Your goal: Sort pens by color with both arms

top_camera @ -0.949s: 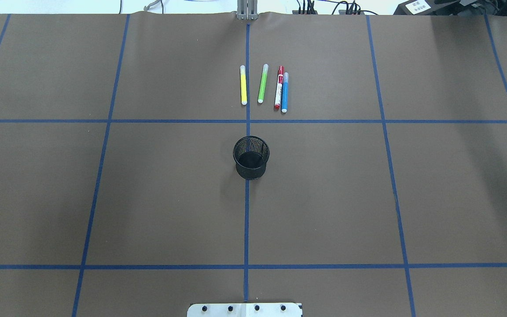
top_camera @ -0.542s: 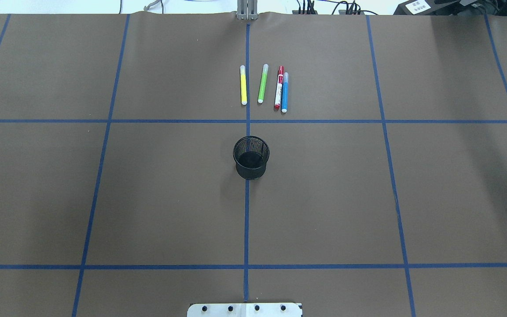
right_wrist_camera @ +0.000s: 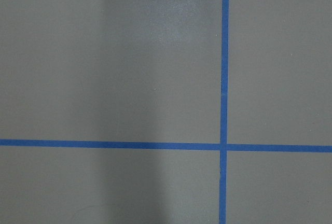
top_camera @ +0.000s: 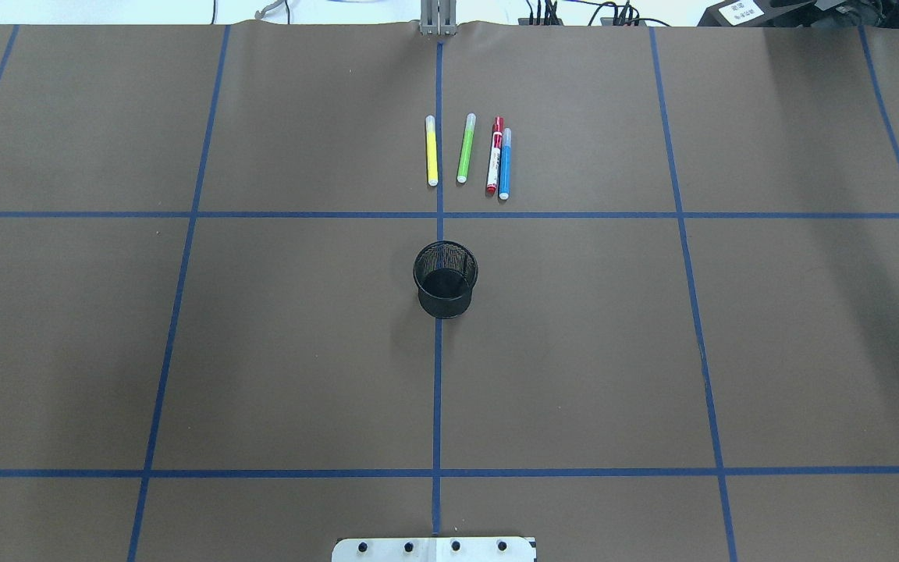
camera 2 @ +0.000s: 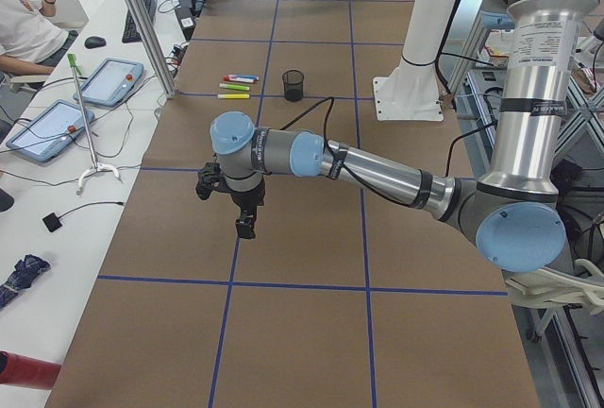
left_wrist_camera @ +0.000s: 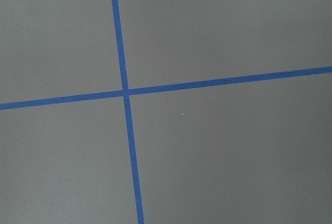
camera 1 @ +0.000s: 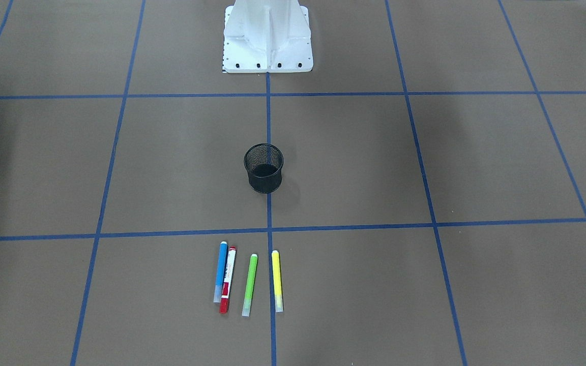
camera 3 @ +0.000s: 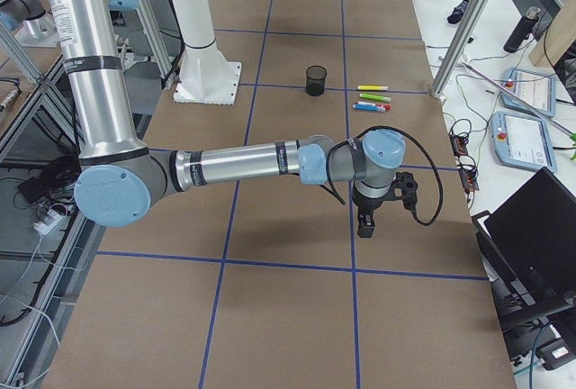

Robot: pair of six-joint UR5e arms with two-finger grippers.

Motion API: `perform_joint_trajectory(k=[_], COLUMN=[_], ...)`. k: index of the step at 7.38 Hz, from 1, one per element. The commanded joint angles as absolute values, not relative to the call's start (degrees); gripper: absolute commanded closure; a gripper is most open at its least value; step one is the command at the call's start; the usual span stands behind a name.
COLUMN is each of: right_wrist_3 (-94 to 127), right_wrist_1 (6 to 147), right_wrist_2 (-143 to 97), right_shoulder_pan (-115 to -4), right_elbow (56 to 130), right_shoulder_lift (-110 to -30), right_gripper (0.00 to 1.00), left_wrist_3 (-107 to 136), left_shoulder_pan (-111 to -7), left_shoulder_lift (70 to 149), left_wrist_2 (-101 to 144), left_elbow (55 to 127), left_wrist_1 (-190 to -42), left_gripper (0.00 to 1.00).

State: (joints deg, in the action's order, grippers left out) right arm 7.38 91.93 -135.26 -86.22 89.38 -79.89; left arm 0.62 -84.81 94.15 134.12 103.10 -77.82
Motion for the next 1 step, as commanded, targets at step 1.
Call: perform_joint_trajectory(k=[1], right_wrist_3=[7.4], right_wrist_1=[91.9], right_wrist_2=[-135.3], right_shoulder_pan=[-86.2], right_elbow=[89.4], right_shoulder_lift=[-79.9], right_gripper=[0.0], left_wrist_3=[0.6], left_shoulder_pan=[-84.8], left_shoulder_lift=[94.2], left_wrist_2=[134.0], left_elbow=[103.2], left_wrist_1=[-77.8], left_gripper=[0.0])
